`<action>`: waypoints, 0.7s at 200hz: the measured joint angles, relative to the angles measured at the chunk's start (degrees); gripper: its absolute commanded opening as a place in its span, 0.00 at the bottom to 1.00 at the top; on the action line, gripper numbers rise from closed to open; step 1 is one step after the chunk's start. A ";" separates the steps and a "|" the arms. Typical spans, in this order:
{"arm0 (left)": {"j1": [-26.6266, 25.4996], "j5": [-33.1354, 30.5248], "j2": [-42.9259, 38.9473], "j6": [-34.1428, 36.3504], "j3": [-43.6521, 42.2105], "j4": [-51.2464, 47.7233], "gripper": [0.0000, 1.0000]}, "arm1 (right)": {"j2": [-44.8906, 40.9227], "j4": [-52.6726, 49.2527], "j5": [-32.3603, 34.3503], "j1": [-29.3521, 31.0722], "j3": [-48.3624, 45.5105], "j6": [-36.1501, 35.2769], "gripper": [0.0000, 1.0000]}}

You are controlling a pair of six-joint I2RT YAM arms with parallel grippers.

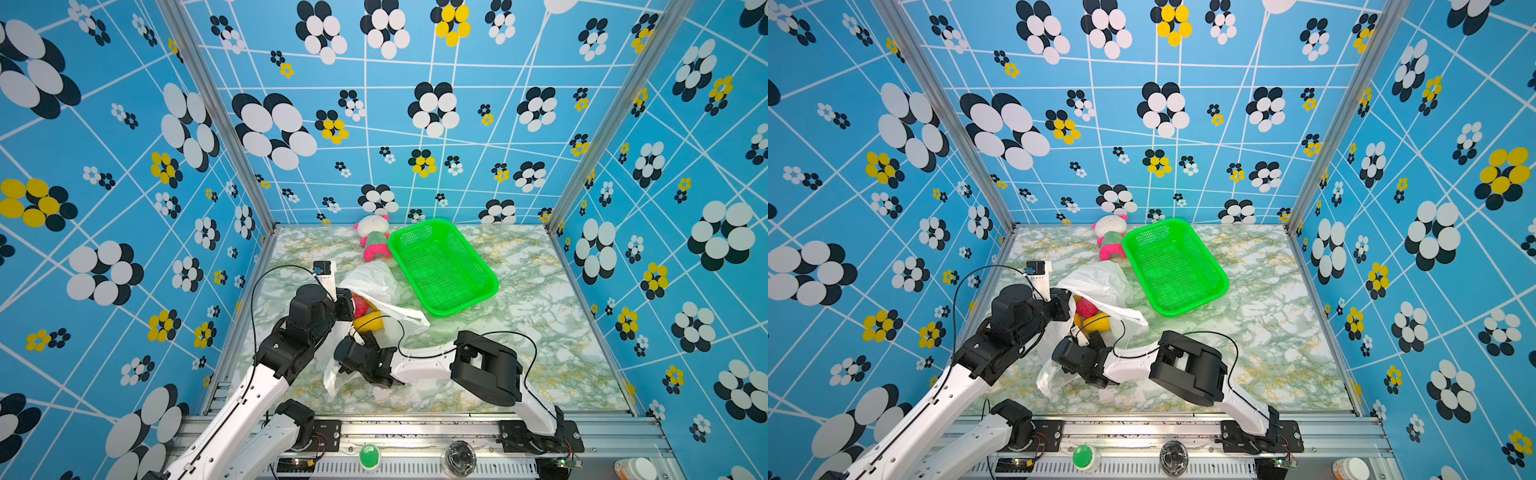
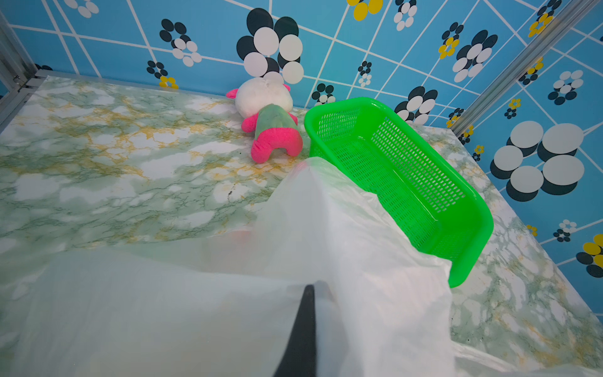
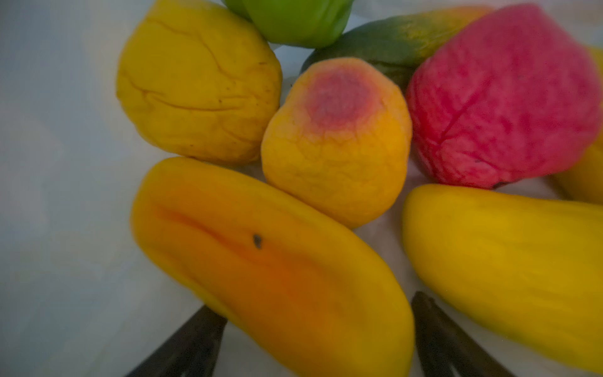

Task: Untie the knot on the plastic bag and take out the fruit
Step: 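Reach the right gripper down into the open bag toward the orange mango, then close the right gripper on the orange mango inside the bag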

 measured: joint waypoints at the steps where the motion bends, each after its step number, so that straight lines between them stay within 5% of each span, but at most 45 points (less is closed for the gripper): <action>1: 0.00 0.02 0.00 0.00 0.00 0.00 0.00 | 0.15 0.00 -0.02 -0.09 0.20 -0.07 0.69; 82: 0.00 0.00 0.02 0.00 0.00 0.02 0.00 | 5.95 -0.85 -2.34 -3.65 10.25 -0.24 0.42; 125: 0.00 -0.46 0.00 -0.02 -0.17 0.44 0.00 | 2.16 10.43 -4.02 -3.10 -1.03 -5.92 0.19; 140: 0.04 -0.70 0.00 -0.02 -0.22 0.46 0.00 | -0.07 15.13 -5.22 -2.97 -6.01 -8.00 0.19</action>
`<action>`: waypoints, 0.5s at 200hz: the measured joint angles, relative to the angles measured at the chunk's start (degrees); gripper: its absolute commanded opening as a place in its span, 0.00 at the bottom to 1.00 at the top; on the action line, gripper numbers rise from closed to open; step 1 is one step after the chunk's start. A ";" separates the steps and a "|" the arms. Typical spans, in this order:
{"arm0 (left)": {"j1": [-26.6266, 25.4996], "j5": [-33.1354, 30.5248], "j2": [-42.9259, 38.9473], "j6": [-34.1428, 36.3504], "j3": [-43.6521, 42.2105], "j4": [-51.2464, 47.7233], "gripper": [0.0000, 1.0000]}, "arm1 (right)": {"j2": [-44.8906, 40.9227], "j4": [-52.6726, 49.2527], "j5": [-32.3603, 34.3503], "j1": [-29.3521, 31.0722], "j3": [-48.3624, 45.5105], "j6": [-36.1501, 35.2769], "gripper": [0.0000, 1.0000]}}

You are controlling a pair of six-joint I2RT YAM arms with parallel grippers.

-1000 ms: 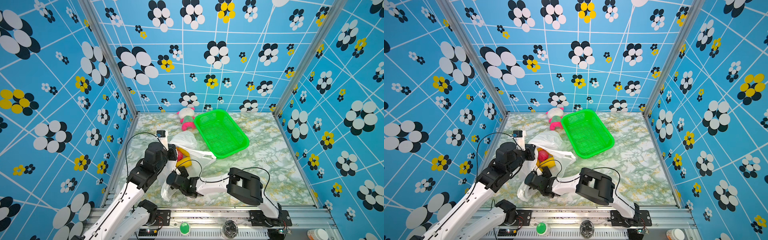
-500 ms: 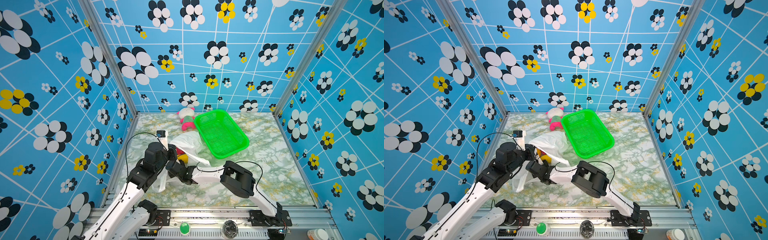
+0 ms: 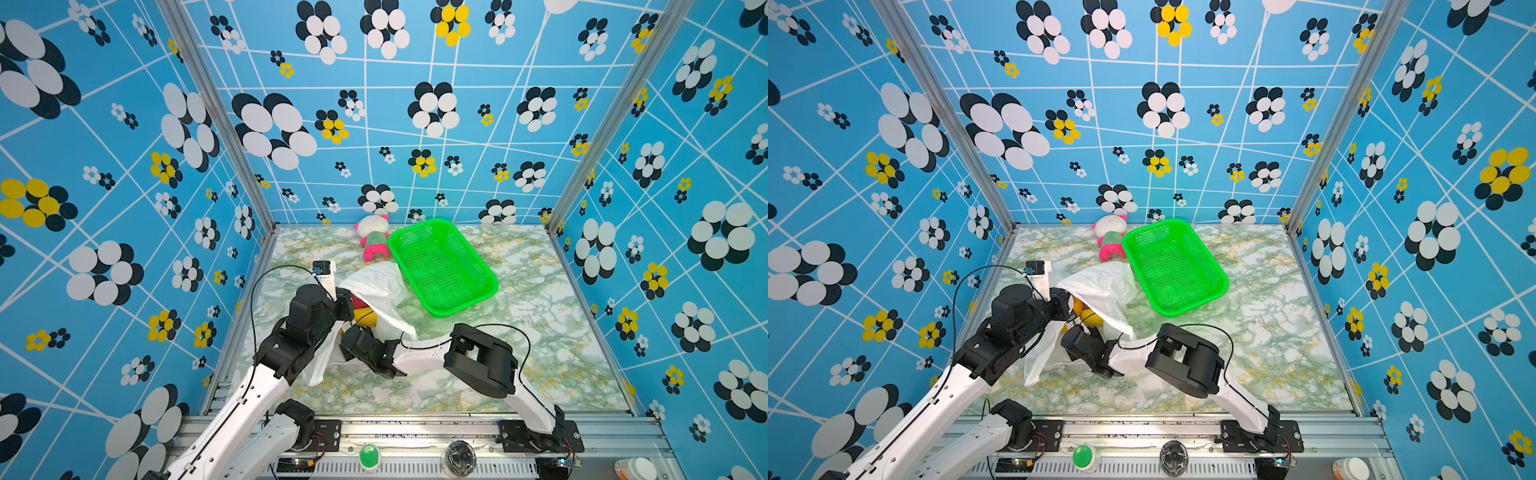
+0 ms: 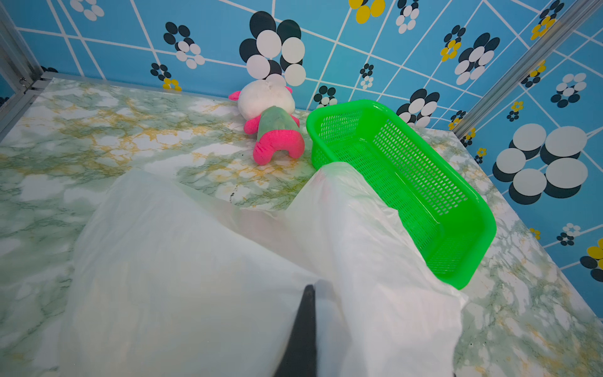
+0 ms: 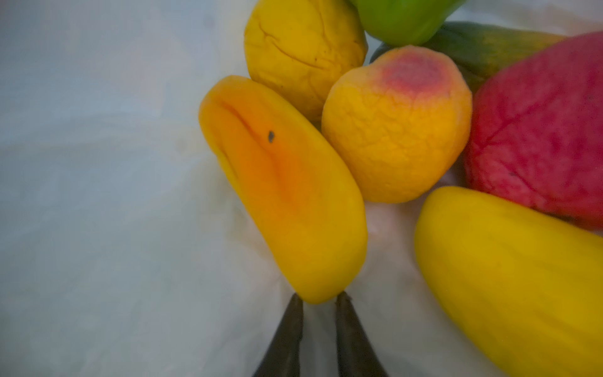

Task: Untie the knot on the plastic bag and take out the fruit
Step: 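Close the right gripper on the orange mango inside the bag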

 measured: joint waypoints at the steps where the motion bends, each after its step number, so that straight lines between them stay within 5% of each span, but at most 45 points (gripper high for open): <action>1: 0.00 0.00 -0.02 0.00 0.00 0.00 0.00 | -0.20 0.48 -0.02 0.04 -0.52 -0.11 0.20; 28: 0.00 -0.17 -0.15 -0.02 -0.28 0.00 0.00 | -2.91 8.83 -3.37 0.24 -7.26 -3.76 0.71; 39: 0.00 -0.15 -0.15 -0.17 -0.28 0.04 0.00 | -3.45 11.06 -4.26 0.28 -8.46 -4.63 0.83; 63: 0.00 -0.15 -0.15 -0.24 -0.28 0.04 0.00 | -3.91 14.14 -4.68 0.28 -8.57 -6.01 0.95; 100: 0.00 -0.15 -0.15 -0.39 -0.28 0.04 0.00 | -2.62 12.83 -4.59 -0.90 -3.80 -6.32 0.97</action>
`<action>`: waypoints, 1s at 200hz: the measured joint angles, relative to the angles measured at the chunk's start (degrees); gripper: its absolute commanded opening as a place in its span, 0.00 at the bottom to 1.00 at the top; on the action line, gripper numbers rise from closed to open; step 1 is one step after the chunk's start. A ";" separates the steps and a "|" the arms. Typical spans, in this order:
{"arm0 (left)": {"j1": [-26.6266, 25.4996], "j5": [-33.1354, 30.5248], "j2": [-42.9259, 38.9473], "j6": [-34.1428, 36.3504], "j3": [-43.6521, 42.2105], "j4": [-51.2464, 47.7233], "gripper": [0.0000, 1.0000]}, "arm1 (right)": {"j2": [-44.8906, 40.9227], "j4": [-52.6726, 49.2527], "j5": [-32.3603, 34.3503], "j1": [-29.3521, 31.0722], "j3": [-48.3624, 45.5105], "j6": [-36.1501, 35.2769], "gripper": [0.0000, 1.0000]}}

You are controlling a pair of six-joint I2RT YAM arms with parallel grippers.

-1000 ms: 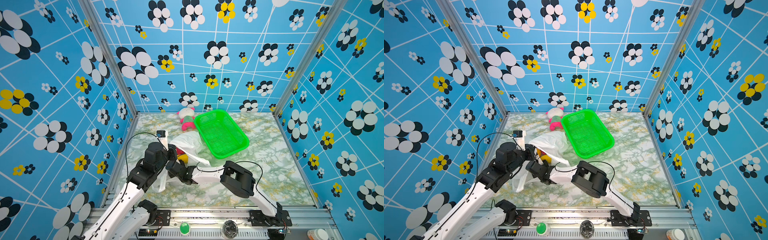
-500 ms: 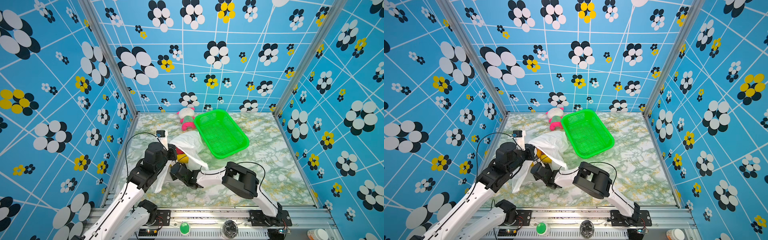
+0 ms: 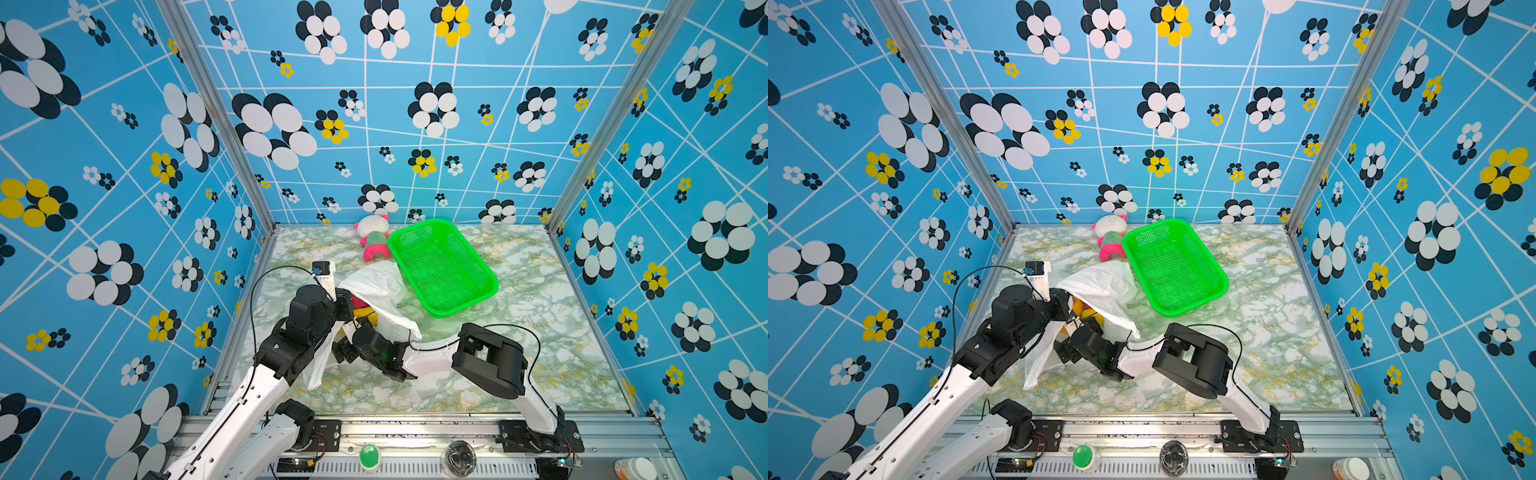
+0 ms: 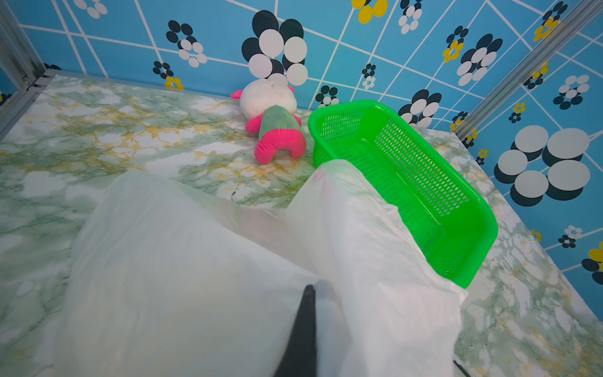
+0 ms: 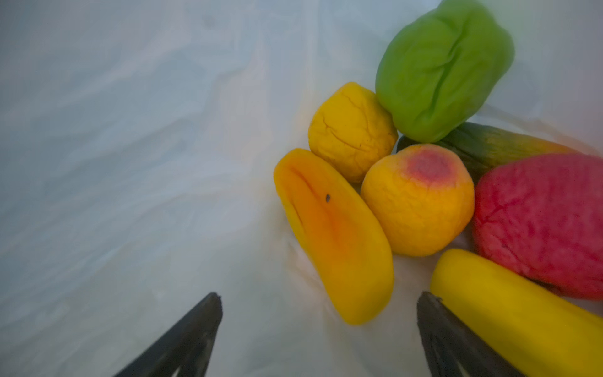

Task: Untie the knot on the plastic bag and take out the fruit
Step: 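Close the right gripper on the orange mango inside the bag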

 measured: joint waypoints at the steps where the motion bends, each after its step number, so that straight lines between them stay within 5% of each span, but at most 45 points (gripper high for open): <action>1: 0.00 0.00 0.00 0.00 0.00 0.00 0.00 | 0.02 -0.04 0.00 -0.04 0.13 0.00 0.97; 95: 0.00 0.00 0.00 -0.02 0.00 -0.02 0.00 | 8.96 -7.17 -3.89 -3.04 11.85 1.14 0.96; 161: 0.00 0.00 0.00 -0.02 0.00 -0.02 0.00 | 9.81 -7.34 -10.88 -3.39 12.55 0.59 0.49; 200: 0.00 0.00 -0.02 -0.02 0.00 -0.02 0.00 | 9.53 -5.11 -12.28 -3.39 10.86 -0.37 0.35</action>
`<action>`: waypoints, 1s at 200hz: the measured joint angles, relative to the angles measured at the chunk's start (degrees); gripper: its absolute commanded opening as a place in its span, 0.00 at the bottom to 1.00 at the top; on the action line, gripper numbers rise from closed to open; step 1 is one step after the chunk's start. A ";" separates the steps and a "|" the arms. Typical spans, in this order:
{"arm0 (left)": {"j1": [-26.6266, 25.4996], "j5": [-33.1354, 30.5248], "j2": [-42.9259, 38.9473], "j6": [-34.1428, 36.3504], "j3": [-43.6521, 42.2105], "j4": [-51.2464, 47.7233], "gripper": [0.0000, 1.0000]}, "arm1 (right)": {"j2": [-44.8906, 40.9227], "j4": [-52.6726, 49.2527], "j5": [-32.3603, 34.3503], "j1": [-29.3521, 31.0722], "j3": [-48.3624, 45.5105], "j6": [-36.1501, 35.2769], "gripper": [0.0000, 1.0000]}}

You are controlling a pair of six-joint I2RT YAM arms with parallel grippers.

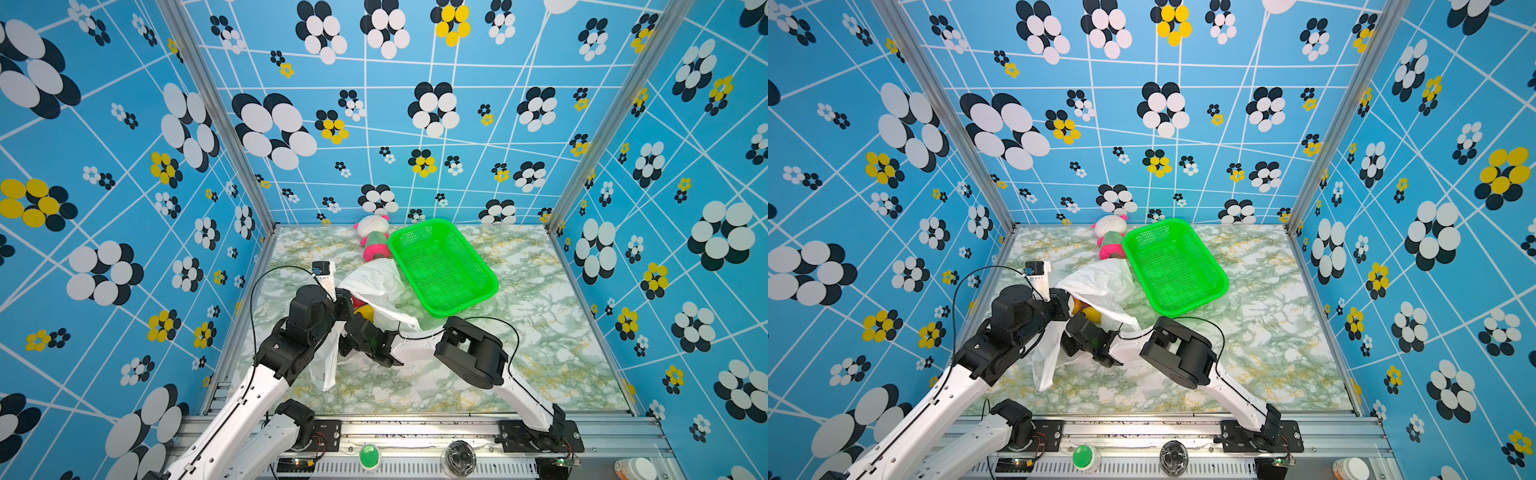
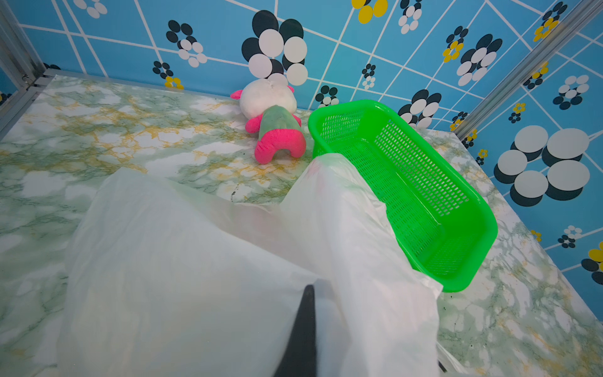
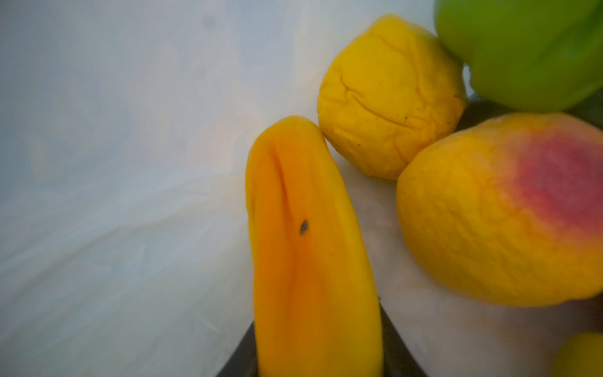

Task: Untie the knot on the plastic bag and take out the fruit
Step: 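Close the right gripper on the orange mango inside the bag, then lift the orange mango out of the bag with the right gripper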

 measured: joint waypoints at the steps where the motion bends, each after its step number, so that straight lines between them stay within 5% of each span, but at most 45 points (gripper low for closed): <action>1: 0.00 0.00 0.00 0.00 0.00 0.02 0.00 | -0.04 0.02 -0.02 0.00 -0.09 0.00 0.35; 72: 0.00 0.00 -0.04 0.00 0.00 0.00 0.00 | -5.55 1.79 -1.05 0.22 -8.22 -0.07 0.26; 200: 0.00 -0.96 0.39 -1.16 0.17 -0.46 0.00 | -38.12 16.28 8.70 4.37 -38.23 -4.20 0.19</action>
